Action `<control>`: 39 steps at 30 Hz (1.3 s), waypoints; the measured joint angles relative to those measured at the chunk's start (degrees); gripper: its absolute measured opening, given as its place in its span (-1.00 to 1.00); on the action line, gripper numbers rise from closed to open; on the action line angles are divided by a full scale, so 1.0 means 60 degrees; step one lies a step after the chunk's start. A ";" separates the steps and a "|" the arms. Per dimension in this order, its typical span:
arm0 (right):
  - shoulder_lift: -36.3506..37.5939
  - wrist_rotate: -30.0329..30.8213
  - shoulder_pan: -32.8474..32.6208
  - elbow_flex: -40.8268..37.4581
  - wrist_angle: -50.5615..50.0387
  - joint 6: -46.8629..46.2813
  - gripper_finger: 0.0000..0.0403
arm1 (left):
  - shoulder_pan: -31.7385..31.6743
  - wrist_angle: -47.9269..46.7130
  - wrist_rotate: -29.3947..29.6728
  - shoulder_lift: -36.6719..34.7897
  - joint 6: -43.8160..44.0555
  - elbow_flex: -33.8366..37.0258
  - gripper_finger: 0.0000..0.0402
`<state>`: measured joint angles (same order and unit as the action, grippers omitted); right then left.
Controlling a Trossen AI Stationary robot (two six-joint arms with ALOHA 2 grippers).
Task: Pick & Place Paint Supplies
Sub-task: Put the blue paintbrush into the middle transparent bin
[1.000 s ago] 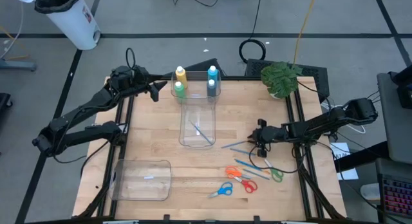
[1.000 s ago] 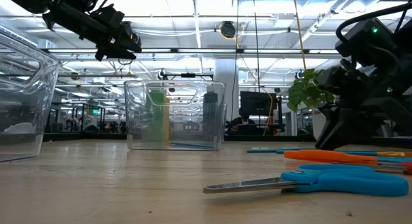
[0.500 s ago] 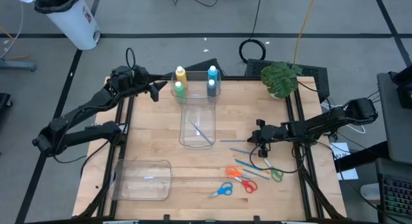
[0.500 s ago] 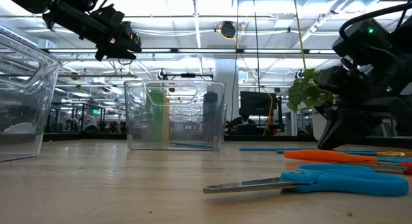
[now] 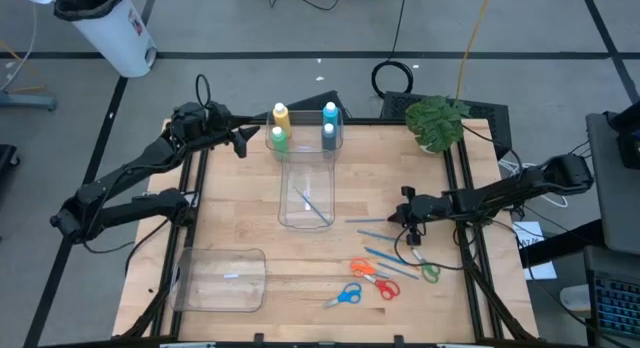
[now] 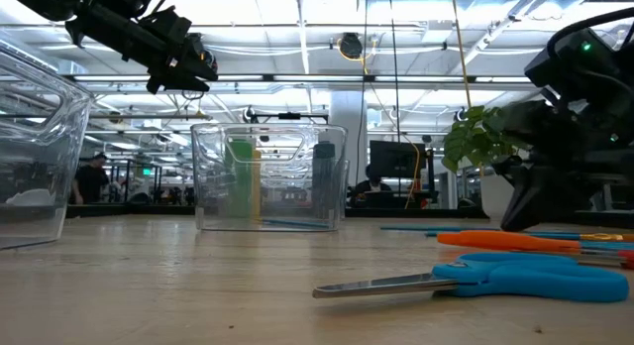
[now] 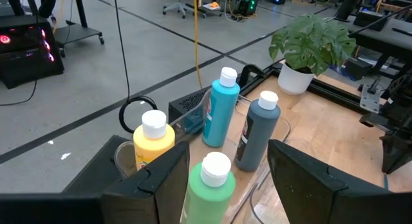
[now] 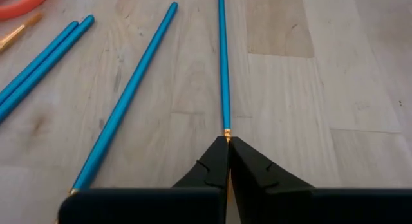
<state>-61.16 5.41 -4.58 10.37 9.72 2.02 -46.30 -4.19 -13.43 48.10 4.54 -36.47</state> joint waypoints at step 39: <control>0.2731 0.0040 -0.0007 0.0011 -0.0443 -0.0729 -1.00 | 0.0000 0.0007 0.0000 0.0000 -0.0002 0.0000 0.06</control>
<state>-44.77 5.65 -4.62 10.44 7.07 -2.35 -46.30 -4.14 -13.43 48.10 4.52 -36.47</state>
